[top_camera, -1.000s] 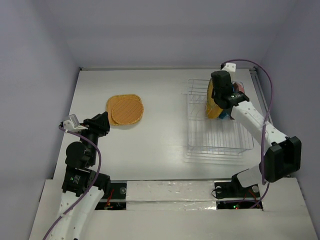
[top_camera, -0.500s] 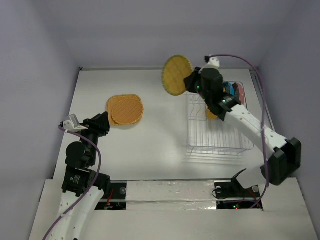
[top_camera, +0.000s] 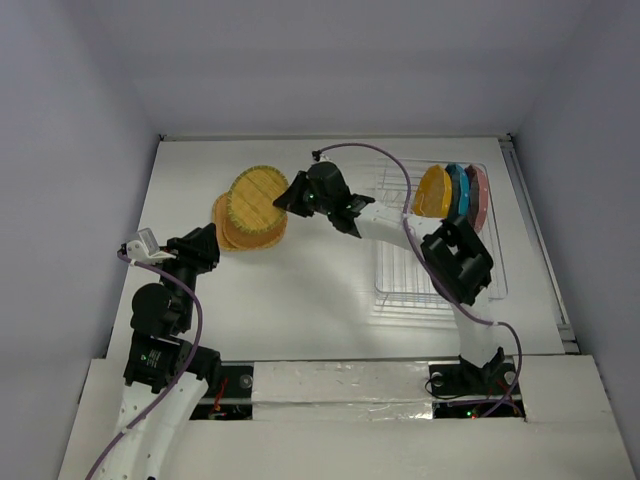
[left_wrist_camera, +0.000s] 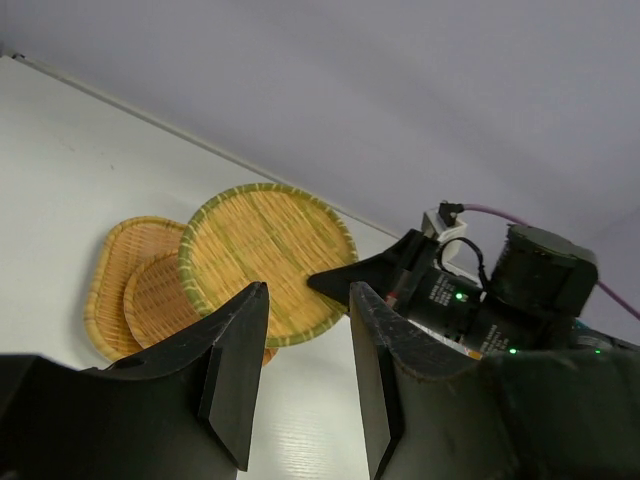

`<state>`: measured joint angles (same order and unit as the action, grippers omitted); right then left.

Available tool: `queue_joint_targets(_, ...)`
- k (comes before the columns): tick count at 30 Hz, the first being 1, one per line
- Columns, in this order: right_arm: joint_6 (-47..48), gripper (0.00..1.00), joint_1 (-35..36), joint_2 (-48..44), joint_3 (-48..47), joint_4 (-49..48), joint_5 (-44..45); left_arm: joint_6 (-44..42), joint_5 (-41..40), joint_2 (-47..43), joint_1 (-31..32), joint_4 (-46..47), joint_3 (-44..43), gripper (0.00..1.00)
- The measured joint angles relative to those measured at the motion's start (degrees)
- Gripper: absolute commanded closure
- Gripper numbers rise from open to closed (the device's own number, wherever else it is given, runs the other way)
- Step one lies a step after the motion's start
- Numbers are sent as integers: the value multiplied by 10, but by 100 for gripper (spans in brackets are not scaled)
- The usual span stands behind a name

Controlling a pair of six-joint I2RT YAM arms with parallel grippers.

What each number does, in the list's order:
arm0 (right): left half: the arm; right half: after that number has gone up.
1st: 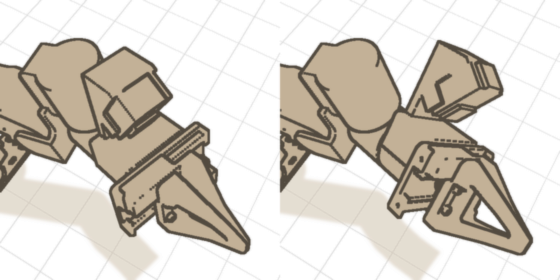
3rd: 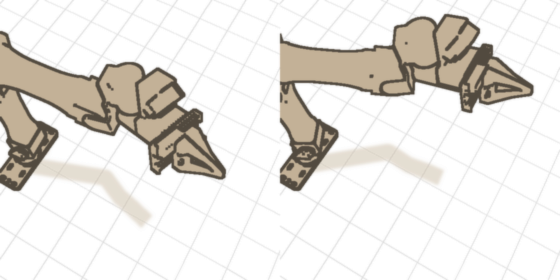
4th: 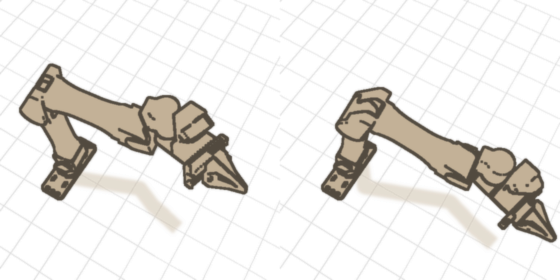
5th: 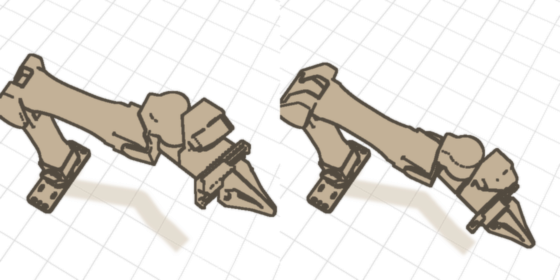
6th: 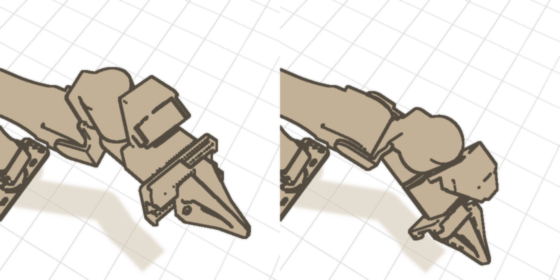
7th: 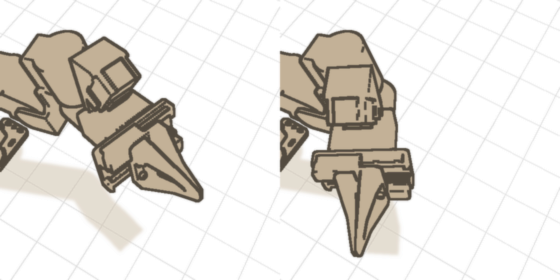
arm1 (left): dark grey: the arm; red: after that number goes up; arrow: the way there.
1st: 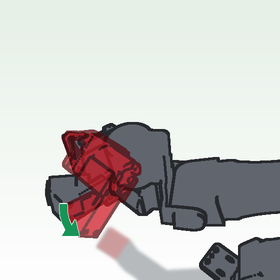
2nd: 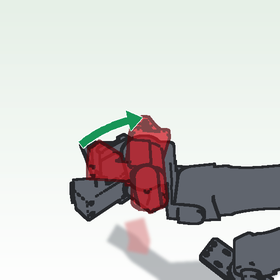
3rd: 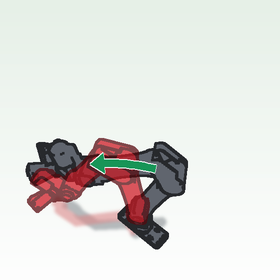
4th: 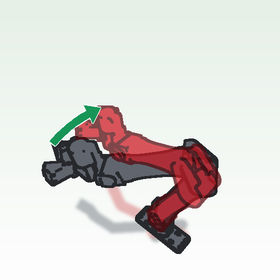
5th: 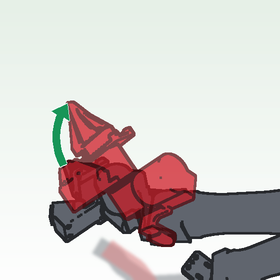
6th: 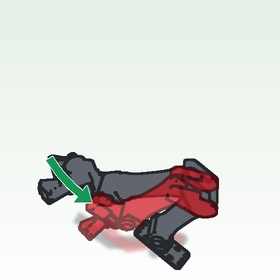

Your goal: Unload the plates from the dish rack

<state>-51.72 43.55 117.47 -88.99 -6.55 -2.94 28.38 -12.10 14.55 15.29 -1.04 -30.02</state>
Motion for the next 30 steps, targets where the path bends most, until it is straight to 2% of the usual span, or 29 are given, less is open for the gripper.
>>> queue_joint_targets(4, -37, 99, 8, 48, -28, -26, -8, 0, 0, 0, -4, 0, 0, 65)
queue_joint_targets(7, -57, 93, 12, 79, -30, -41, -11, 0, 0, 0, -4, 0, 0, 65)
queue_joint_targets(10, -71, 67, 17, 108, -30, -42, -12, 0, 0, 0, -4, 0, 0, 65)
queue_joint_targets(11, -73, 52, 18, 115, -30, -40, -11, 0, 0, 0, -4, 0, 0, 65)
queue_joint_targets(14, -75, 31, 19, 123, -36, -32, -14, 0, 0, 0, -4, 0, 0, 65)
queue_joint_targets(16, -65, 23, 19, 123, -51, -22, -16, 0, 0, 0, -4, 0, 0, 65)
queue_joint_targets(17, -56, 16, 19, 122, -61, -15, -14, 0, 0, 0, -4, 0, 0, 65)
queue_joint_targets(21, -17, 4, 19, 108, -69, 19, 7, 0, 0, 0, -4, 1, 0, 65)
queue_joint_targets(24, 23, 1, 19, 89, -69, 61, 36, 0, 0, 0, -4, 2, 0, 65)
queue_joint_targets(27, 59, 2, 19, 63, -69, 106, 65, 0, 0, 0, -4, 4, 0, 65)
queue_joint_targets(28, 69, 5, 19, 56, -69, 118, 74, 0, 0, 0, -4, 4, 0, 65)
queue_joint_targets(30, 90, 20, 19, 38, -63, 138, 95, 0, 0, 0, -4, 4, 0, 65)
